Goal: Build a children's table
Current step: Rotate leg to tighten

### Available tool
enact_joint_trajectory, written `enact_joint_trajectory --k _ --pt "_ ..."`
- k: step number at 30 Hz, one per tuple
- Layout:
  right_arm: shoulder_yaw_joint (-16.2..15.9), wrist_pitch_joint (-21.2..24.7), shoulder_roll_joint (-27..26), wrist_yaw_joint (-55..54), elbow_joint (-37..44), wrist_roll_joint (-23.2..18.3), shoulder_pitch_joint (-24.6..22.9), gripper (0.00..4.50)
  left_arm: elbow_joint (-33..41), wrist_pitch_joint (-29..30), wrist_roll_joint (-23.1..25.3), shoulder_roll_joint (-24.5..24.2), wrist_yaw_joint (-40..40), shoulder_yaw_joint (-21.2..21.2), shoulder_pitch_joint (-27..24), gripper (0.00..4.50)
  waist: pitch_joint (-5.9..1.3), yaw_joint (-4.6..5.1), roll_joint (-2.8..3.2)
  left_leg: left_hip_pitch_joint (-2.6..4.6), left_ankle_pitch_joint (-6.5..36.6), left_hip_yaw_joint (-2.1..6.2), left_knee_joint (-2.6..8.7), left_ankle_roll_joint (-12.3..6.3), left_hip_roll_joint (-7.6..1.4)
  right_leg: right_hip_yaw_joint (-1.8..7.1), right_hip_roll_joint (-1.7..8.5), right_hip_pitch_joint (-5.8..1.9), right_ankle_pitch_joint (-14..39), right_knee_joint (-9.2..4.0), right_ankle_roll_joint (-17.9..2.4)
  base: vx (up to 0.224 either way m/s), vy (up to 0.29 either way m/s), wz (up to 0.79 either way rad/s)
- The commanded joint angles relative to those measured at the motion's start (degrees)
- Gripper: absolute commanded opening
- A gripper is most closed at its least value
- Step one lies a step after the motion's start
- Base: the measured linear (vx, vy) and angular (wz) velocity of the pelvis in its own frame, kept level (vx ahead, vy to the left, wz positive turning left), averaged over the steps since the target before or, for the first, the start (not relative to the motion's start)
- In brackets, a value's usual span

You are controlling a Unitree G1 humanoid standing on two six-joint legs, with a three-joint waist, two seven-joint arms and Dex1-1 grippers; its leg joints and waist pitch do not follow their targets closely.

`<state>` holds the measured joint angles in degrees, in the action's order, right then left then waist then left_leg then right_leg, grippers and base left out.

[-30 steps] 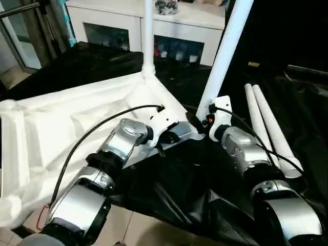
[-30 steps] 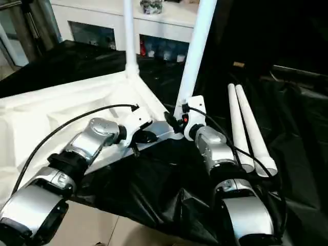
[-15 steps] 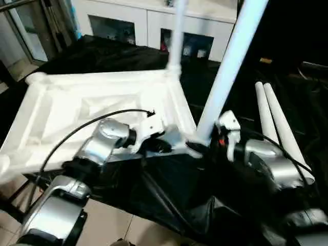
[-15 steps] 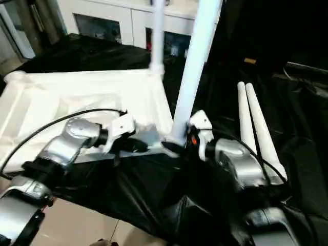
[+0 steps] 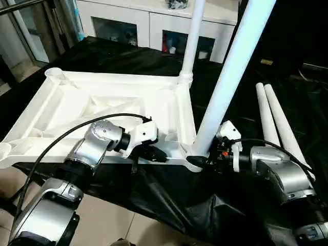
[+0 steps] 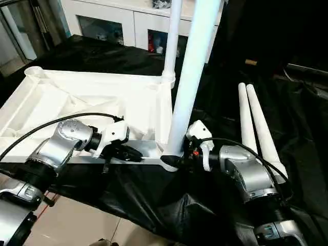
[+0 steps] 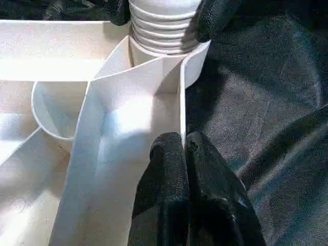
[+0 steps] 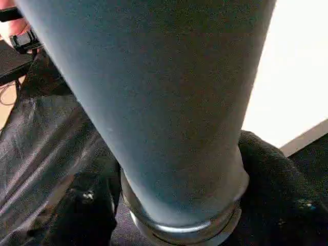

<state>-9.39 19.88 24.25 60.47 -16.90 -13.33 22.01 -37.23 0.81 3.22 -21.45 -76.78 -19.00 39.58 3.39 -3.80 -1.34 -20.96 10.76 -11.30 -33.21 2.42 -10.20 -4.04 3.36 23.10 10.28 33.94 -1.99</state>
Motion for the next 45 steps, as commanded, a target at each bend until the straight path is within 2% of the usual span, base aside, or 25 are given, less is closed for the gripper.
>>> enact_joint_trajectory --k 1,8,9,10,11,14,15,16,17,18,20,22,24,25,26,29,30,36,38,40,43,45 --pt "-1.5 1.0 -0.2 0.7 1.3 0.2 -1.1 2.84 0.5 -0.9 0.2 0.5 0.1 -1.0 -0.3 0.00 -4.02 -0.22 0.03 0.64 6.6 1.35 3.10 -3.79 -3.66 3.24 5.49 -3.45 6.9 -3.28 -13.1 0.000 0.000 0.00" --pt "-1.3 0.3 -1.4 -1.8 0.1 1.0 -1.6 2.79 -0.3 0.0 0.5 1.4 2.4 -0.6 0.0 0.00 -3.86 -0.08 0.05 0.71 8.1 1.46 3.13 -3.02 -3.66 3.24 5.51 -3.27 9.7 -3.54 -12.5 0.000 0.000 0.00" --pt "-0.2 -0.6 -3.6 -6.7 -2.9 2.1 -0.8 2.79 -1.6 1.1 0.7 3.0 5.5 0.2 0.9 0.00 -3.83 0.05 -0.10 0.78 8.9 1.45 3.11 -2.71 -3.62 3.30 5.55 -3.22 11.3 -3.74 -12.1 0.000 0.000 0.00" --pt "0.4 -0.8 -4.7 -9.1 -4.4 2.6 -0.2 2.79 -2.1 1.5 0.6 3.7 6.7 0.5 1.4 0.00 -3.67 0.29 0.00 0.99 10.2 1.45 3.15 -2.14 -3.48 3.25 5.56 -2.82 13.8 -4.10 -12.0 0.000 0.000 0.00" --pt "1.6 -1.1 -6.8 -13.8 -7.4 3.3 1.0 2.79 -2.9 2.8 0.6 5.1 8.7 1.0 2.2 0.00 -3.55 0.50 -0.05 1.07 11.5 1.59 3.20 -1.17 -3.41 3.22 5.62 -2.85 17.0 -4.40 -11.3 0.000 0.000 0.00" --pt "3.4 -1.0 -10.1 -20.3 -12.2 3.7 3.2 2.78 -4.0 4.8 0.9 7.1 11.8 1.3 3.6 0.00 -3.46 1.27 0.08 0.83 13.6 1.97 3.47 0.07 -3.37 3.14 5.69 -2.88 21.8 -4.72 -9.7 0.000 0.000 0.00" --pt "3.4 -1.0 -10.1 -20.3 -12.2 3.7 3.2 2.78 -4.0 4.8 0.9 7.1 11.8 1.3 3.6 0.00 -3.46 1.27 0.08 0.83 13.6 1.97 3.47 0.07 -3.37 3.14 5.69 -2.88 21.8 -4.72 -9.7 0.000 0.000 0.00" --pt "4.3 -1.4 -13.6 -25.4 -16.7 3.9 5.5 2.78 -5.6 5.8 1.6 9.5 15.3 1.3 5.0 0.00 -3.50 1.54 0.09 1.21 14.5 1.92 3.37 0.26 -3.37 3.25 5.65 -2.53 21.9 -4.97 -9.6 0.000 0.000 0.00" --pt "4.3 -1.4 -13.8 -25.8 -17.0 3.9 5.7 2.78 -5.8 5.9 1.7 9.7 15.6 1.3 5.1 0.00 -3.54 1.73 0.06 1.18 14.4 1.88 3.30 0.29 -3.28 3.22 5.63 -2.53 21.6 -4.91 -9.9 0.000 0.000 0.00" --pt "4.6 -1.7 -15.6 -28.1 -19.0 3.9 6.9 2.77 -6.6 6.5 1.8 11.1 17.6 1.5 5.9 0.00 -3.45 1.90 0.33 1.25 14.9 1.97 3.31 0.55 -3.18 3.19 5.63 -2.52 22.2 -5.04 -9.9 0.000 0.000 0.00" --pt "4.9 -2.3 -18.4 -31.8 -22.1 4.1 8.8 2.77 -7.8 7.4 1.9 13.4 20.5 1.8 7.0 0.00 -3.38 2.07 0.08 1.30 15.3 2.00 3.29 0.54 -3.07 3.10 5.58 -2.60 23.6 -5.28 -9.5 0.000 0.000 0.00" --pt "4.6 -3.8 -20.2 -34.1 -24.9 5.3 10.5 2.77 -8.4 7.6 2.0 15.1 21.9 1.8 7.6 0.00 -3.41 2.00 0.10 1.27 14.8 1.86 3.24 0.09 -3.01 3.23 5.55 -2.51 23.1 -5.32 -9.5 0.000 0.000 0.00" --pt "5.1 -4.4 -20.9 -34.2 -25.9 5.0 11.0 3.33 -8.6 7.5 2.0 15.6 22.1 1.8 7.7 0.00 -3.58 1.93 0.11 1.19 14.2 1.86 3.22 -0.36 -3.08 3.22 5.59 -2.71 21.5 -5.15 -9.7 0.000 0.000 0.00" --pt "5.6 -4.5 -21.2 -33.9 -26.1 4.6 11.2 3.47 -8.6 7.5 2.0 15.7 22.1 1.8 7.7 0.00 -3.61 1.85 -0.11 1.19 13.7 1.80 3.26 -0.75 -3.16 3.25 5.48 -2.75 19.9 -5.02 -10.0 0.000 0.000 0.00" --pt "6.0 -4.6 -21.4 -33.5 -26.5 4.3 11.5 3.47 -8.7 7.5 2.1 15.7 22.2 1.8 7.8 0.00 -3.65 1.85 0.08 1.16 13.4 1.84 3.30 -0.97 -3.26 3.29 5.53 -2.80 18.6 -4.76 -10.6 0.000 0.000 0.00" --pt "5.7 -5.6 -20.8 -32.9 -26.7 5.2 11.8 3.59 -8.8 7.4 2.3 15.3 22.0 1.8 7.6 0.00 -3.76 1.74 0.06 1.19 12.5 1.74 3.29 -1.25 -3.35 3.32 5.50 -2.87 15.5 -4.45 -11.6 0.000 0.000 0.00" --pt "5.7 -5.6 -20.8 -32.9 -26.7 5.2 11.8 3.88 -8.8 7.4 2.3 15.3 22.0 1.8 7.6 0.00 -3.70 1.78 0.10 1.13 12.6 1.70 3.32 -1.38 -3.29 3.30 5.49 -2.94 15.3 -4.43 -11.8 0.000 0.000 0.00" --pt "4.0 -6.4 -16.4 -23.9 -22.1 4.9 9.8 3.88 -7.6 5.1 1.8 13.0 16.5 1.2 5.9 0.00 -3.74 1.62 -0.07 1.00 12.5 1.69 3.22 -2.15 -3.25 3.32 5.58 -3.17 16.4 -4.58 -11.2 0.000 0.000 0.00" --pt "2.4 -6.4 -13.2 -18.5 -18.4 4.6 7.7 3.88 -6.0 3.7 1.0 11.4 12.6 0.6 4.5 0.00 -3.89 1.30 0.02 0.90 10.6 1.58 3.10 -3.30 -3.33 3.44 5.57 -3.33 12.9 -4.23 -11.7 0.000 0.000 0.00" --pt "2.1 -6.3 -12.2 -16.8 -17.3 4.3 7.0 3.88 -5.6 3.4 0.8 11.0 11.7 0.6 4.2 0.00 -4.00 1.33 -0.05 0.83 9.7 1.56 3.08 -3.64 -3.40 3.41 5.53 -3.40 11.0 -3.97 -12.3 0.000 0.000 0.00" --pt "1.4 -5.5 -8.3 -9.9 -12.4 2.7 4.5 3.88 -4.4 2.6 -0.1 9.2 8.3 0.7 3.2 0.00 -4.23 0.68 0.06 0.81 7.6 1.52 2.92 -4.81 -3.56 3.33 5.43 -3.73 6.6 -3.42 -13.5 0.000 0.000 0.00" --pt "1.0 -4.9 -6.3 -6.3 -9.7 2.0 3.2 3.88 -4.2 2.2 -0.3 8.3 6.8 0.9 2.9 0.00 -4.14 0.37 0.09 0.70 7.5 1.39 2.91 -5.14 -3.66 3.23 5.40 -3.57 5.9 -3.36 -14.0 0.000 0.000 0.00"
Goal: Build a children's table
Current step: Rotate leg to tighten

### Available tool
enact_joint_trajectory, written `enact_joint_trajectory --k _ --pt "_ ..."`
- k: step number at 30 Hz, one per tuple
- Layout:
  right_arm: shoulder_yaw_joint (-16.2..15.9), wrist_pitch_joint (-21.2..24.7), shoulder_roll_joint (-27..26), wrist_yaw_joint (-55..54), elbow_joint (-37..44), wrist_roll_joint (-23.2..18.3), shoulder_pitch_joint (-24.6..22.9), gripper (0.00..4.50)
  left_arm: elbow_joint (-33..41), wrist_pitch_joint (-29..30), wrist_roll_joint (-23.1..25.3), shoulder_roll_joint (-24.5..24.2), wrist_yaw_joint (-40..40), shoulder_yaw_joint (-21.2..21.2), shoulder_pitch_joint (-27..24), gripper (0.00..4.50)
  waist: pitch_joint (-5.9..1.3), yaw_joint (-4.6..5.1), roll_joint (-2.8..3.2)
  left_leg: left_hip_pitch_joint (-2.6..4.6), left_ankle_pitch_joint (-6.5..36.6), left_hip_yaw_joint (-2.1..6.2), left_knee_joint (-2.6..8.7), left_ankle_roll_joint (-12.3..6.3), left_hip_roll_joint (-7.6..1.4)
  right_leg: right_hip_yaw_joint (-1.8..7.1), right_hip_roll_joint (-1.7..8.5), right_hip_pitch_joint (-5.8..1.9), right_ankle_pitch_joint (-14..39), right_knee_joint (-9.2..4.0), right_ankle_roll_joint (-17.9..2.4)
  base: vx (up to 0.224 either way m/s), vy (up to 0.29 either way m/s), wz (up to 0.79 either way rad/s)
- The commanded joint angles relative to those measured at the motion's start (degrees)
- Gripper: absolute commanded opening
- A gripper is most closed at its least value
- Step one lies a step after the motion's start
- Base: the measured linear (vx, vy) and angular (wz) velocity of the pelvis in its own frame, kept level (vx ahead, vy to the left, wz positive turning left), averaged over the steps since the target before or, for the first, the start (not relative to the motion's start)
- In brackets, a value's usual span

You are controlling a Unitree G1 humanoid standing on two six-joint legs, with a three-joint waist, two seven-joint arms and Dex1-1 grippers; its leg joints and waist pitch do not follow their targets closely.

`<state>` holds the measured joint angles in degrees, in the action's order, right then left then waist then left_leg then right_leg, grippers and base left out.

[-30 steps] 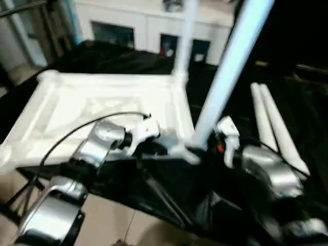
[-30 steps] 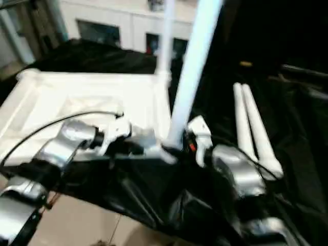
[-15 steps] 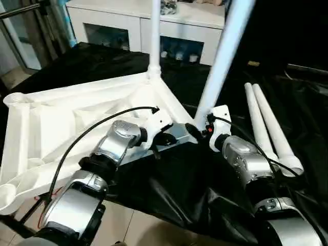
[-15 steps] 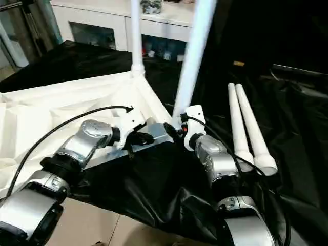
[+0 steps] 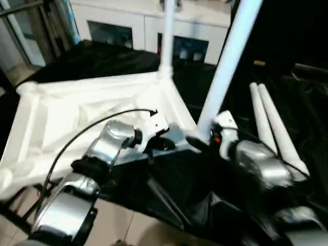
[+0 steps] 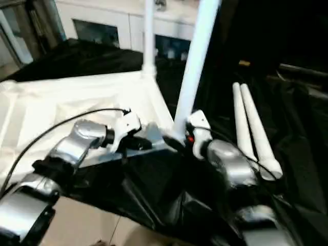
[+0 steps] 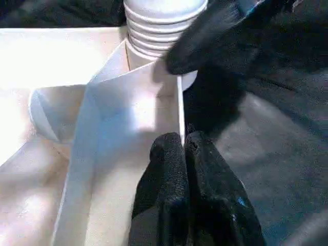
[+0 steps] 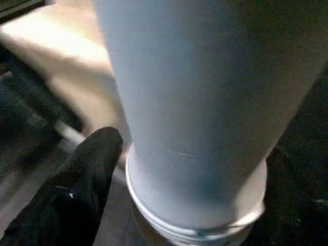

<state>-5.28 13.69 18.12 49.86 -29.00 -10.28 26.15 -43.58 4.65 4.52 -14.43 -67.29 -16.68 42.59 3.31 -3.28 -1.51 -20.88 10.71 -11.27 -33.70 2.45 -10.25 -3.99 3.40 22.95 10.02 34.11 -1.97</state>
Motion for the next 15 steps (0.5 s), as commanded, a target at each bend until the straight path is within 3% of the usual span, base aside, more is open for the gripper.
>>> enact_joint_trajectory --k 1,5,7,15 --pt "-3.1 1.3 -0.2 4.3 2.4 -1.0 -1.0 3.88 2.2 -1.7 -1.6 1.3 -2.7 -1.5 -0.1 0.00 -4.05 -0.33 0.24 0.60 7.5 1.31 3.37 -5.14 -3.62 3.13 5.32 -3.39 6.5 -3.48 -14.0 0.000 0.000 0.00" --pt "-4.1 2.7 3.2 10.0 7.0 -2.2 -3.4 3.88 2.2 -2.5 -2.0 -0.7 -6.3 -1.2 -0.5 0.00 -3.88 -0.58 0.28 0.73 9.3 1.36 3.48 -4.18 -3.67 3.07 5.39 -3.23 10.4 -3.90 -13.1 0.000 0.000 0.00" --pt "-4.6 3.6 4.7 12.3 9.1 -3.0 -4.5 3.54 2.5 -3.2 -2.7 -2.2 -9.6 -1.0 -1.0 0.00 -3.74 -0.81 0.19 0.68 9.8 1.35 3.54 -3.88 -3.64 3.09 5.37 -3.23 12.2 -4.14 -12.3 0.000 0.000 0.00" --pt "-5.2 4.9 5.1 13.7 10.5 -3.0 -5.0 3.12 2.5 -3.0 -3.4 -3.3 -11.5 -0.9 -1.1 0.00 -3.88 -0.84 0.19 0.68 9.3 1.41 3.51 -3.12 -3.65 3.10 5.48 -3.06 12.3 -3.97 -12.3 0.000 0.000 0.00"
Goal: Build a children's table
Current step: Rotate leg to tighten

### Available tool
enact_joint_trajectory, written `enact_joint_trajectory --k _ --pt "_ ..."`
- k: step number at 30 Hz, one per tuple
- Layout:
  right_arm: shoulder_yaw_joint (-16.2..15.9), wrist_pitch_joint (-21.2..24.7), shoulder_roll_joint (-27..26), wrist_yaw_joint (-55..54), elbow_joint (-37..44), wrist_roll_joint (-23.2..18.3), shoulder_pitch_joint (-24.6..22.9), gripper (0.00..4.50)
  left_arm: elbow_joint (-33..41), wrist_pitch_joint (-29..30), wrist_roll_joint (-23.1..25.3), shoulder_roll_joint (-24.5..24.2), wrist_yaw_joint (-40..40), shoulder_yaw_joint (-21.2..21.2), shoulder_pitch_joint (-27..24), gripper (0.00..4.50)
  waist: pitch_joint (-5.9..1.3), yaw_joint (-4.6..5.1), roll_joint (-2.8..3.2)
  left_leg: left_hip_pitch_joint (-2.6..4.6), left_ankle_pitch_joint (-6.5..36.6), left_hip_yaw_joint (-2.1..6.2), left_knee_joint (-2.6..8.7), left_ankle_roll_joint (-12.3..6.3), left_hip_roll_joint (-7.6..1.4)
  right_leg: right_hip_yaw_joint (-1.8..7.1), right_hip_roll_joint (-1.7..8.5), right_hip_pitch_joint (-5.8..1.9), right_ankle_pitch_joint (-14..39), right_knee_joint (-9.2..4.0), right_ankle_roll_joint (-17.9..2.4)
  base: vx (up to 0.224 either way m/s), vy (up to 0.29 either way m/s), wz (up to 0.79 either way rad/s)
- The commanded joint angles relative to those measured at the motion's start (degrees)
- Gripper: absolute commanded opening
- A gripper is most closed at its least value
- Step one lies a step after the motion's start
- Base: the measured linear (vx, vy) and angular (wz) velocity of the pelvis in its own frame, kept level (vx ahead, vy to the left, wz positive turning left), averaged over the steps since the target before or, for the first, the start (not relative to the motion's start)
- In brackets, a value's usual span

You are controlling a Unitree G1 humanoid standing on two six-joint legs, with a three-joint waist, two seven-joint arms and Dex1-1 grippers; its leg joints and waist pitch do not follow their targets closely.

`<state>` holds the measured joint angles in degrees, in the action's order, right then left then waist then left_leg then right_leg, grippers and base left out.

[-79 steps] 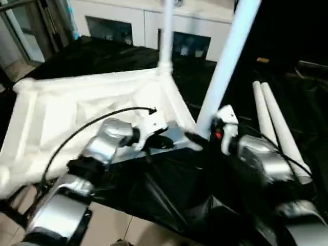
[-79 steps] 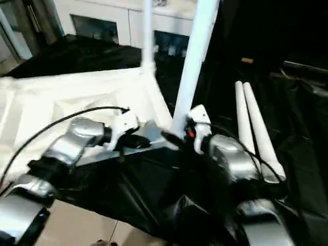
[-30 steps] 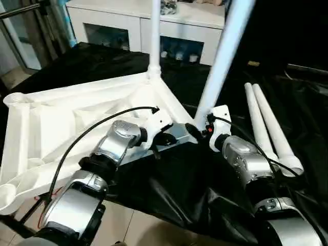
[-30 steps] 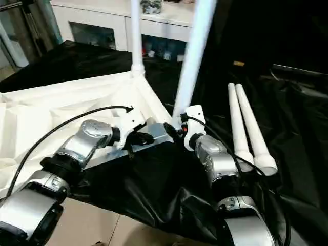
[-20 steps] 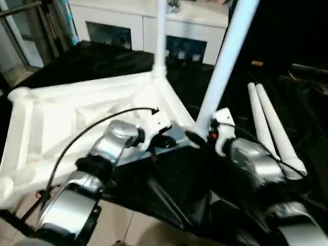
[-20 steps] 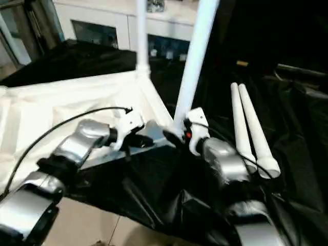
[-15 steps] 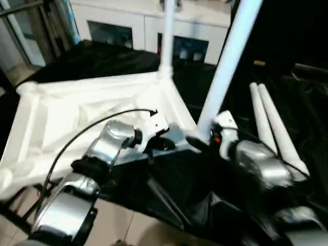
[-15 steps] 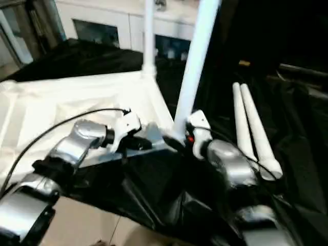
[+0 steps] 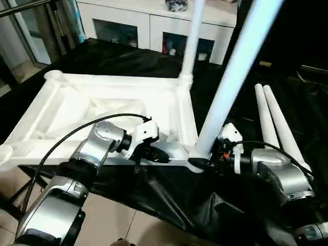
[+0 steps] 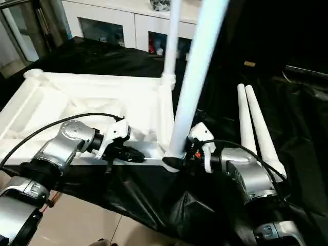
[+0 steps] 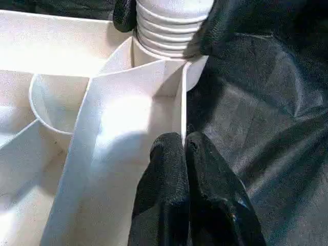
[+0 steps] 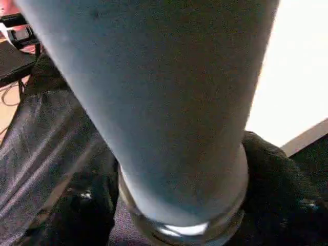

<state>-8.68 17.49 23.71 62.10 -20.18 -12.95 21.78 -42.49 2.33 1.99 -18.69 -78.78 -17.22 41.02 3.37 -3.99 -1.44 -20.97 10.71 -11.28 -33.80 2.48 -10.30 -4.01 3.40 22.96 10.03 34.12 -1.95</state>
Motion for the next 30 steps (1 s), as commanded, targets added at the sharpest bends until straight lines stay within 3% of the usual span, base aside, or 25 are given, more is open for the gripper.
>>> enact_joint_trajectory --k 1,5,9,10,13,15,17,21,23,24,30 --pt "-1.9 1.3 -0.6 1.4 1.8 -0.3 -0.8 3.01 1.2 -0.7 -0.7 1.1 0.2 -0.2 0.5 0.00 -3.94 -0.11 0.09 0.73 8.9 1.43 3.61 -3.21 -3.59 3.11 5.43 -3.09 11.6 -3.92 -12.4 0.000 0.000 0.00" --pt "-2.2 1.8 -1.1 0.9 2.2 -0.1 -1.3 2.87 0.6 -0.9 -0.2 1.6 1.5 0.1 0.7 0.00 -3.95 -0.23 0.03 0.71 8.5 1.39 3.55 -3.50 -3.55 3.10 5.43 -3.16 10.8 -3.83 -12.4 0.000 0.000 0.00" --pt "-1.1 0.9 -3.7 -5.6 -0.8 1.6 -0.7 2.84 -0.7 -0.3 0.1 3.2 5.3 0.6 1.6 0.00 -3.87 -0.20 0.06 0.82 9.4 1.46 3.62 -2.74 -3.50 3.12 5.59 -2.96 13.2 -4.15 -11.8 0.000 0.000 0.00" --pt "0.0 0.1 -6.2 -12.0 -4.7 3.4 0.7 2.84 -1.7 0.0 0.3 4.5 8.1 1.0 2.5 0.00 -3.62 0.07 0.13 0.99 11.5 1.58 3.76 -1.75 -3.42 3.07 5.65 -2.74 17.1 -4.59 -11.2 0.000 0.000 0.00" --pt "3.8 -1.8 -12.0 -27.4 -14.7 5.4 5.2 2.82 -4.3 0.7 1.2 8.0 14.7 1.7 4.9 0.00 -3.59 1.28 0.22 1.01 13.3 1.99 4.00 0.42 -3.28 2.98 5.65 -2.60 20.8 -4.80 -10.3 0.000 0.000 0.00" --pt "4.3 -2.1 -13.2 -29.9 -16.7 5.5 6.3 2.82 -4.9 1.0 1.4 8.8 16.2 1.8 5.5 0.00 -3.64 1.77 0.26 1.07 14.1 2.02 3.92 0.85 -3.09 3.00 5.64 -2.56 21.9 -5.05 -9.9 0.000 0.000 0.00" --pt "6.2 -2.4 -16.8 -37.1 -21.3 5.2 9.2 2.80 -6.1 1.9 2.0 11.3 20.6 1.9 6.9 0.00 -3.71 2.06 0.30 1.11 13.4 1.81 3.72 0.36 -3.06 3.21 5.60 -2.55 19.5 -4.97 -10.7 0.000 0.000 0.00" --pt "6.9 -4.7 -19.8 -41.4 -25.3 5.9 11.8 2.80 -6.5 3.2 2.2 13.8 24.0 2.2 7.7 0.00 -3.89 2.02 0.27 0.90 11.3 1.61 3.58 -0.88 -2.98 3.21 5.46 -2.90 15.5 -4.61 -11.7 0.000 0.000 0.00" --pt "7.2 -5.5 -20.6 -41.3 -26.1 5.8 12.2 3.36 -6.6 3.1 2.3 14.3 24.3 2.1 7.8 0.00 -3.96 1.96 0.36 0.90 11.0 1.57 3.56 -1.50 -3.05 3.20 5.41 -2.90 14.0 -4.49 -11.9 0.000 0.000 0.00" --pt "7.9 -6.0 -21.4 -40.5 -26.6 5.3 12.9 3.50 -6.8 2.6 2.6 14.5 24.1 1.9 7.6 0.00 -4.00 1.97 0.11 0.83 10.8 1.55 3.57 -1.89 -3.07 3.20 5.42 -3.01 13.3 -4.40 -12.1 0.000 0.000 0.00" --pt "5.8 -8.2 -19.5 -35.5 -25.3 6.2 12.8 3.85 -6.3 1.1 3.0 13.0 22.0 1.2 6.5 0.00 -4.02 1.84 0.31 0.81 10.5 1.53 3.59 -2.51 -3.18 3.19 5.47 -3.13 11.4 -4.12 -13.1 0.000 0.000 0.00"
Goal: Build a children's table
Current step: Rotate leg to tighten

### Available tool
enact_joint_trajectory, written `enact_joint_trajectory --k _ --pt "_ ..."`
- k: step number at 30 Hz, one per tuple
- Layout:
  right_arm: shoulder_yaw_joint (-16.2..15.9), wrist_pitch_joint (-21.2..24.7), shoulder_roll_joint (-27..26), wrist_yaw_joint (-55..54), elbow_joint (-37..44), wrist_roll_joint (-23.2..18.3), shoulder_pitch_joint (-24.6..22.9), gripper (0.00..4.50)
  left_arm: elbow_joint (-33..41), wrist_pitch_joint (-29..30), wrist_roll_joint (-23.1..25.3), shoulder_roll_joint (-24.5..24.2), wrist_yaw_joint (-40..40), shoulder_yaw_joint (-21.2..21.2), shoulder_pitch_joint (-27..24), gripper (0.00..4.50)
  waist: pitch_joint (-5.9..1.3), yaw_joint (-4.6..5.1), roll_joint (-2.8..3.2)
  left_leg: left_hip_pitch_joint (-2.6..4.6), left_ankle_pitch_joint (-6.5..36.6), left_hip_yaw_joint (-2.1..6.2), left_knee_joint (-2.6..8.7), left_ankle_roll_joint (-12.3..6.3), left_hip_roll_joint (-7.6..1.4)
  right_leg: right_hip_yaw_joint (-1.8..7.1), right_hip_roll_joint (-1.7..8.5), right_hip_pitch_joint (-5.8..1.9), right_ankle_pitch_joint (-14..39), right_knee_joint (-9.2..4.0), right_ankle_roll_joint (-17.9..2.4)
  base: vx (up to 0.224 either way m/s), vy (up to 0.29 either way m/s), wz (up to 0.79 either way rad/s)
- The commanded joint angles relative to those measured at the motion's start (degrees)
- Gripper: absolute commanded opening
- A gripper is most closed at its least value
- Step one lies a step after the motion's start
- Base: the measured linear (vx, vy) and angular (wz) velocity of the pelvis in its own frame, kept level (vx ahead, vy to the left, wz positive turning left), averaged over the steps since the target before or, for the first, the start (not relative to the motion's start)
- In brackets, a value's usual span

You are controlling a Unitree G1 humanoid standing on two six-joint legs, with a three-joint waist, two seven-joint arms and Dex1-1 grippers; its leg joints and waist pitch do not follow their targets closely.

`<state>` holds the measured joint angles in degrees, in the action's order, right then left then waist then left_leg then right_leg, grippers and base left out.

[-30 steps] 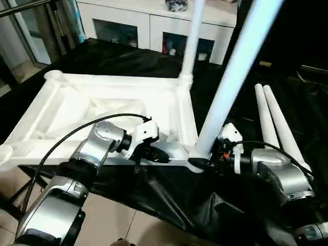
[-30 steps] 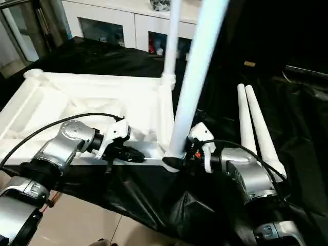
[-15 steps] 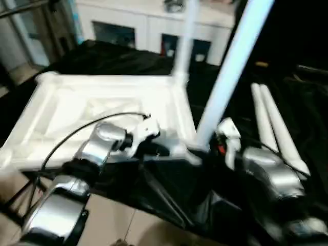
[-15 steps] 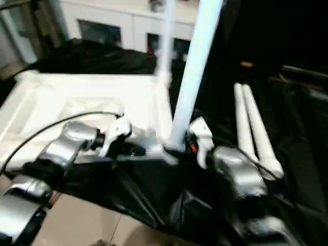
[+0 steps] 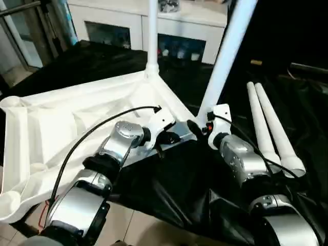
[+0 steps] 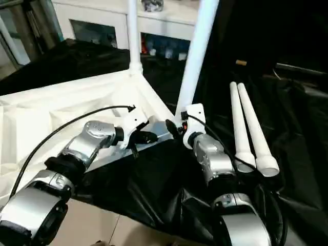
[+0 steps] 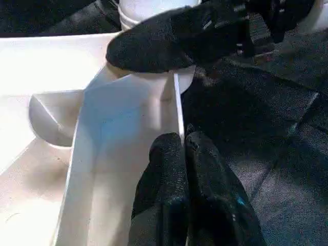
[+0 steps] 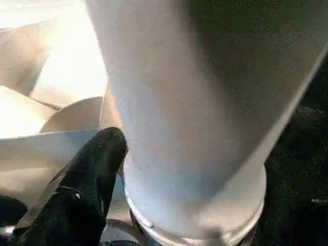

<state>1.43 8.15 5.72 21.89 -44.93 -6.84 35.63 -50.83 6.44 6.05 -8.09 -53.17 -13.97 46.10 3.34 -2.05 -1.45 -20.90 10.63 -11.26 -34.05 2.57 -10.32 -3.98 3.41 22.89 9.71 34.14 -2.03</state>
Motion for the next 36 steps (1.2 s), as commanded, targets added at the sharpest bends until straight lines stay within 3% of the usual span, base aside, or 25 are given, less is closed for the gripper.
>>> enact_joint_trajectory --k 1,8,14,22,23,30,32,34,36 --pt "-5.4 0.9 -0.1 8.2 1.1 0.0 -1.9 3.85 2.7 -3.4 -1.2 1.6 -5.1 -2.3 0.8 0.00 -3.95 -0.19 0.28 0.69 10.7 1.50 3.83 -2.95 -3.13 3.11 5.40 -3.14 11.9 -4.21 -12.9 0.000 0.000 0.00" --pt "-8.8 -0.1 6.3 22.3 9.1 -0.6 -6.8 3.85 5.6 -5.0 -2.0 -1.9 -12.6 -3.2 -1.6 0.00 -3.84 -0.41 0.24 0.66 10.9 1.54 3.88 -3.72 -3.34 3.15 5.48 -3.09 12.6 -4.25 -12.7 0.000 0.000 0.00" --pt "-10.2 2.2 12.7 34.8 18.1 -4.2 -11.4 3.85 6.6 -6.5 -2.4 -5.3 -18.0 -3.5 -2.8 0.00 -3.86 -1.69 0.21 0.64 9.8 1.33 3.83 -4.76 -3.69 3.07 5.30 -3.13 10.9 -3.97 -12.7 0.000 0.000 0.00" --pt "-10.9 5.5 16.7 42.3 25.0 -6.9 -15.0 3.45 6.7 -7.0 -2.4 -8.4 -22.3 -3.5 -3.1 0.00 -3.77 -2.29 0.24 0.76 10.8 1.44 3.94 -3.50 -3.68 3.02 5.46 -2.91 14.9 -4.33 -11.5 0.000 0.000 0.00" --pt "-10.9 5.9 16.8 42.4 25.4 -7.0 -15.2 3.23 6.6 -7.1 -2.4 -8.5 -22.4 -3.5 -3.1 0.00 -3.77 -2.30 0.26 0.74 10.8 1.40 3.91 -3.51 -3.66 3.03 5.41 -2.87 14.8 -4.33 -11.6 0.000 0.000 0.00" --pt "-10.8 6.9 14.1 36.6 23.6 -4.9 -14.6 2.83 6.4 -6.5 -2.5 -7.2 -20.7 -3.1 -2.8 0.00 -3.82 -2.74 0.21 0.85 10.4 1.44 3.92 -2.81 -3.61 3.04 5.60 -2.74 14.8 -4.32 -11.5 0.000 0.000 0.00" --pt "-10.4 6.4 13.0 33.7 22.0 -3.7 -14.1 2.81 6.3 -6.2 -2.5 -6.7 -19.8 -2.8 -2.7 0.00 -3.67 -2.42 0.12 0.79 11.4 1.51 4.04 -2.30 -3.49 3.00 5.59 -2.74 16.6 -4.51 -11.1 0.000 0.000 0.00" --pt "-8.5 5.8 9.6 22.5 15.8 -0.5 -11.4 2.76 5.2 -5.4 -2.6 -4.8 -16.6 -2.0 -1.7 0.00 -3.57 -1.45 0.10 0.81 12.9 1.75 4.15 -0.76 -3.28 2.91 5.69 -2.55 20.2 -4.74 -10.6 0.000 0.000 0.00" --pt "-7.4 5.7 8.2 17.5 12.8 0.3 -10.0 2.75 4.6 -4.9 -2.5 -3.9 -15.1 -1.7 -1.2 0.00 -3.50 -0.83 -0.03 0.75 13.4 1.86 4.18 -0.37 -3.16 2.88 5.57 -2.62 21.8 -5.05 -9.9 0.000 0.000 0.00"
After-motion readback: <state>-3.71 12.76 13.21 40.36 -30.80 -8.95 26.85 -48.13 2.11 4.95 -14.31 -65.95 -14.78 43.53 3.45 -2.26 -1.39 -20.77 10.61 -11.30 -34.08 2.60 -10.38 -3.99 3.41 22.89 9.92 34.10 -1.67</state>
